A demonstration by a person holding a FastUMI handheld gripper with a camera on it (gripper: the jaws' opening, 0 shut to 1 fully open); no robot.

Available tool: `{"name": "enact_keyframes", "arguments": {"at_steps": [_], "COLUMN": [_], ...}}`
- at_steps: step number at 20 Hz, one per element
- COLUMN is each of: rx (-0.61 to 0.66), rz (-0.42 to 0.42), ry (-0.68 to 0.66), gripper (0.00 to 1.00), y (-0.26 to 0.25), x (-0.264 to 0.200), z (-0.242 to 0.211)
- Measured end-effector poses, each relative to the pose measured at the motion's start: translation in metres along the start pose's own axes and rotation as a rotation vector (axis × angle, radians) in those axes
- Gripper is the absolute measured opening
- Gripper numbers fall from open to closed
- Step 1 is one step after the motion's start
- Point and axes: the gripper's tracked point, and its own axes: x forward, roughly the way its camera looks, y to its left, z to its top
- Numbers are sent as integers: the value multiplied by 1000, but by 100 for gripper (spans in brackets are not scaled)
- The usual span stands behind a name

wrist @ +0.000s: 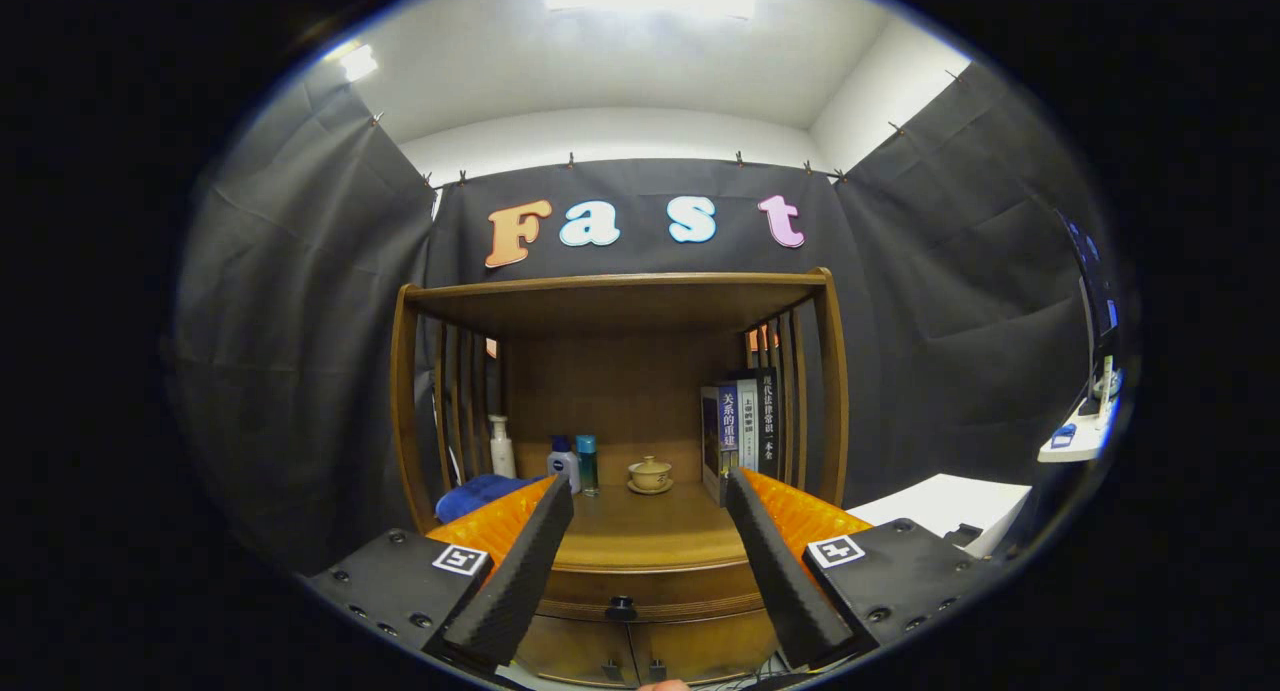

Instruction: Pull open the drawer, take out the items inside it, and place them on the countertop above the cabinet.

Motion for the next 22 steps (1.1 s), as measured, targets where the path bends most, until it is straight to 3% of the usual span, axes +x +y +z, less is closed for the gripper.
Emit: {"name": "enact_keyframes", "arguments": {"at_steps": [22], "rx": [28], "rz": [79], "ry": [37], "gripper": [100], "y": [32], "x": [30], "z": [-44]}}
